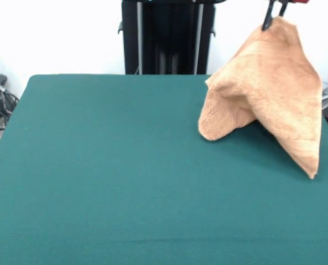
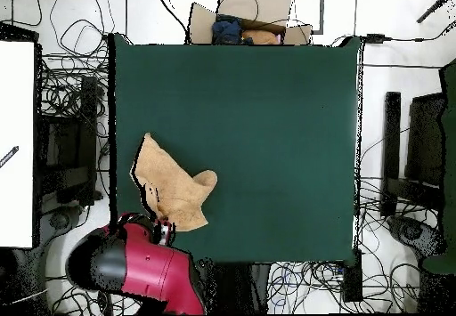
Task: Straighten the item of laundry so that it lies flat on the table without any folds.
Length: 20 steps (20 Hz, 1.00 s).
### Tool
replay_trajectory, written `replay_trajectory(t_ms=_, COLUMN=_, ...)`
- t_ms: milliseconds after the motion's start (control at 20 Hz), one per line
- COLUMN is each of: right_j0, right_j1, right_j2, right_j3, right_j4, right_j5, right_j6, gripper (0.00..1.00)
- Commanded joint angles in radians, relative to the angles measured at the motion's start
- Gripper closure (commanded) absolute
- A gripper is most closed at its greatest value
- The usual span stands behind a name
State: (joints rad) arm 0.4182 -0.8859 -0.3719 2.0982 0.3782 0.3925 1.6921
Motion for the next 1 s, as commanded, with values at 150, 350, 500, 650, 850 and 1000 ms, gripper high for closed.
replay_trajectory(t_ms=150, right_j0=-0.038, right_j1=0.108, right_j2=0.144, right_j3=0.091, right_j4=0.048, right_j5=-0.142, right_j6=0.263, gripper=1.0)
replay_trajectory(t_ms=350, right_j0=-0.041, right_j1=0.149, right_j2=0.163, right_j3=0.087, right_j4=0.049, right_j5=-0.195, right_j6=0.273, gripper=1.0)
replay_trajectory(t_ms=500, right_j0=-0.049, right_j1=0.183, right_j2=0.176, right_j3=0.08, right_j4=0.047, right_j5=-0.235, right_j6=0.278, gripper=1.0)
replay_trajectory(t_ms=650, right_j0=-0.061, right_j1=0.218, right_j2=0.199, right_j3=0.079, right_j4=0.047, right_j5=-0.286, right_j6=0.285, gripper=1.0)
replay_trajectory(t_ms=850, right_j0=-0.104, right_j1=0.248, right_j2=0.23, right_j3=0.064, right_j4=0.038, right_j5=-0.311, right_j6=0.264, gripper=1.0)
replay_trajectory(t_ms=1000, right_j0=-0.157, right_j1=0.262, right_j2=0.256, right_j3=0.056, right_j4=0.016, right_j5=-0.323, right_j6=0.232, gripper=1.0)
